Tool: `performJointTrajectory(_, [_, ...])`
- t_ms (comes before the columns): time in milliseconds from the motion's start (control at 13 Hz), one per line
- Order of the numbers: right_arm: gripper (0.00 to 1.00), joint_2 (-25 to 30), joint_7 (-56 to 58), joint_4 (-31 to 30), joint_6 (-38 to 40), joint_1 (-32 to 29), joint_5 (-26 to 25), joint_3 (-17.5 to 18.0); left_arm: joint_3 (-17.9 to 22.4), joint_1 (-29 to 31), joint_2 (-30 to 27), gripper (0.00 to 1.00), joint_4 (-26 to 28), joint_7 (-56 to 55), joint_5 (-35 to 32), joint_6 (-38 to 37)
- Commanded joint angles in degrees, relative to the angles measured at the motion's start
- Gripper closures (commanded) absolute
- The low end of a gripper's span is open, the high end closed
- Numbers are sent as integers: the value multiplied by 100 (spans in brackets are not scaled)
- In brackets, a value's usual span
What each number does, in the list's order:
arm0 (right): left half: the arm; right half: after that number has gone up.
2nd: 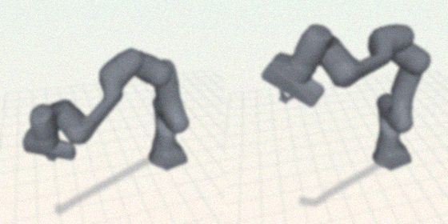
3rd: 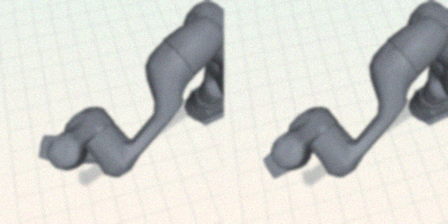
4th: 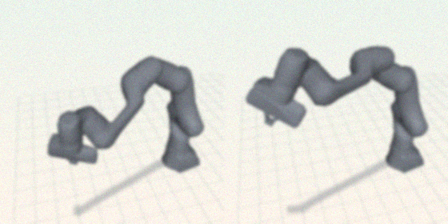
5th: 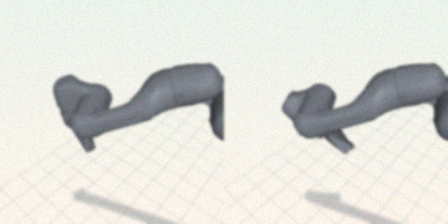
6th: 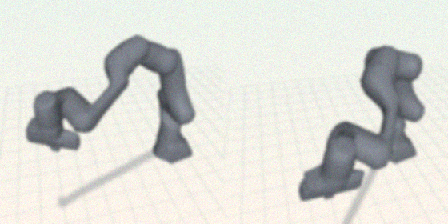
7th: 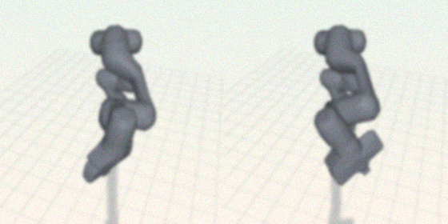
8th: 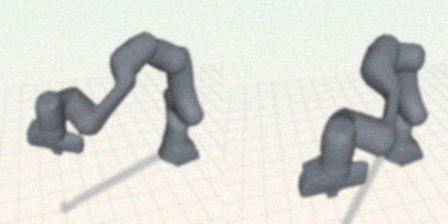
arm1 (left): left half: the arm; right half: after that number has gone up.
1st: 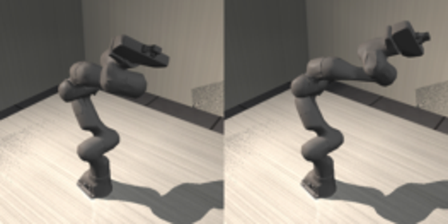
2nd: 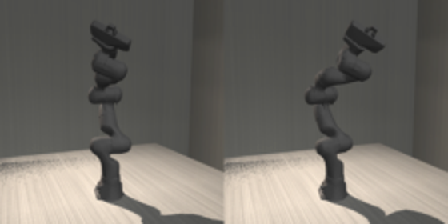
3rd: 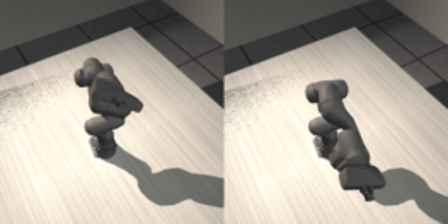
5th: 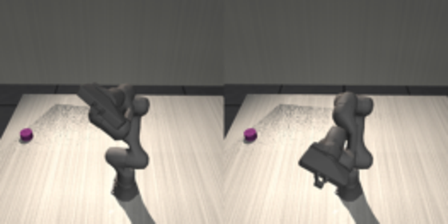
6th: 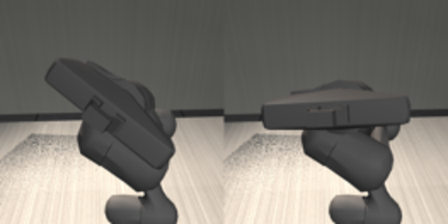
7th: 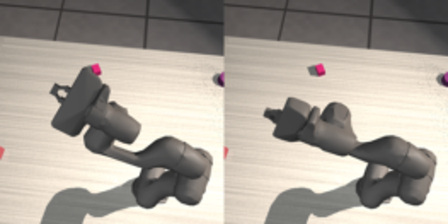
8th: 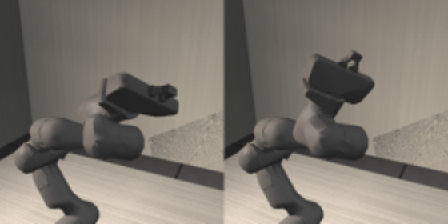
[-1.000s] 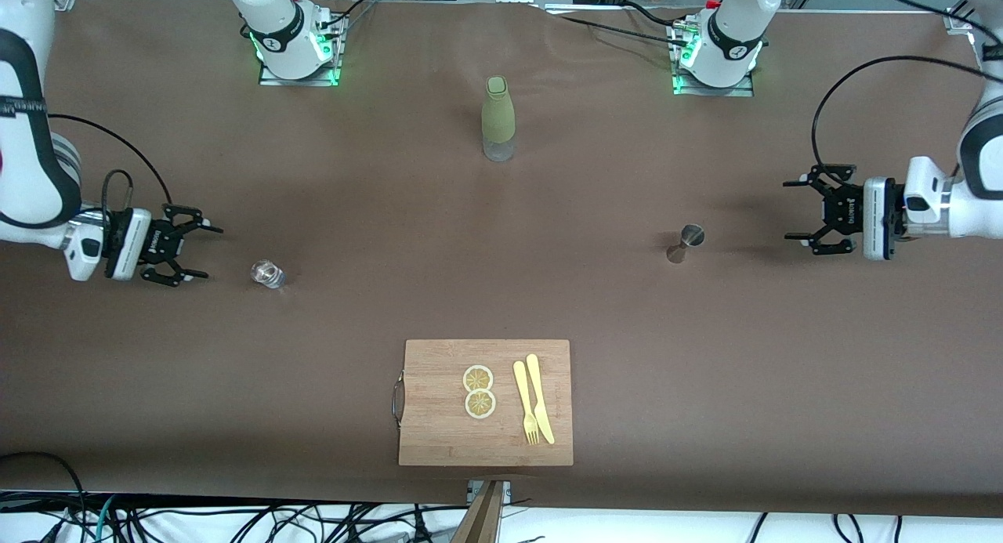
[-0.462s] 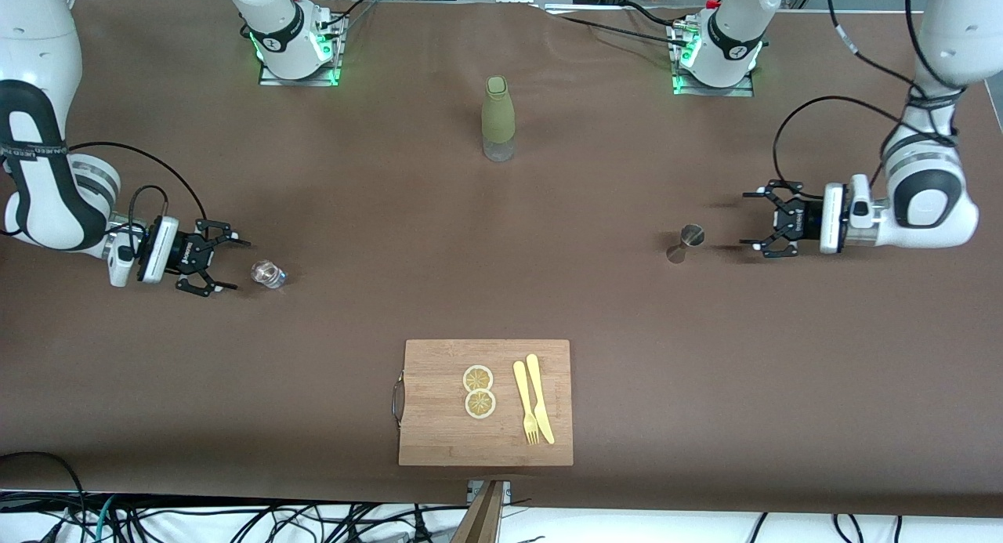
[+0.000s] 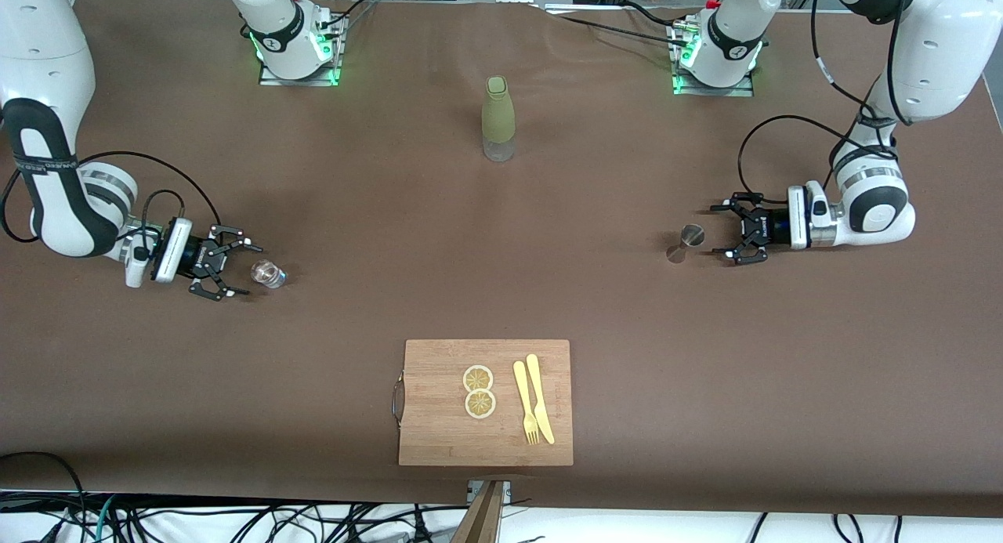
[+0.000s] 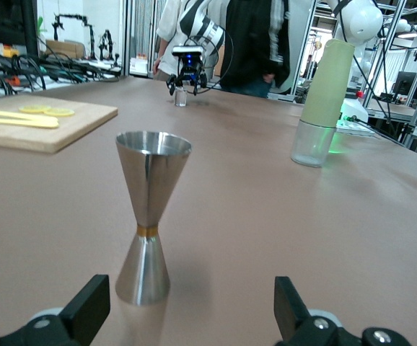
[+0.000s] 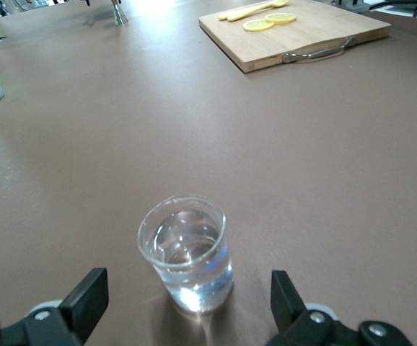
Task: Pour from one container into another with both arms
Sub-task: 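Close the right gripper on the glass while the left gripper grasps the jigger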
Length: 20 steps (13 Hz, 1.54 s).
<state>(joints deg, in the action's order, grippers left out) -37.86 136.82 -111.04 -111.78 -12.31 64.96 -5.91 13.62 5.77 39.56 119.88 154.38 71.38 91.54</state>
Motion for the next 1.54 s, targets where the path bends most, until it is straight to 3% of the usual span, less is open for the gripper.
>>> performJointTrajectory(0, [0, -151, 327, 83, -80, -70, 122, 151, -44, -216, 51, 0, 70, 531, 463, 92])
performJointTrajectory(462, [5, -230, 504, 170, -133, -70, 139, 274, -237, -296, 157, 0, 62, 716, 789, 285])
performJointTrajectory(692, [5, -397, 802, 170, -125, -70, 560, 336, -246, -340, 183, 0, 53, 725, 833, 285])
performJointTrajectory(846, [6, -407, 811, 170, -125, -70, 579, 362, -264, -375, 183, 0, 44, 725, 860, 285])
performJointTrajectory(1154, [21, -415, 820, 170, -81, -70, 588, 371, -281, -375, 183, 0, 35, 786, 860, 268])
performJointTrajectory(1462, [24, -494, 829, 170, -81, -70, 692, 441, -281, -366, 201, 0, 53, 927, 860, 215])
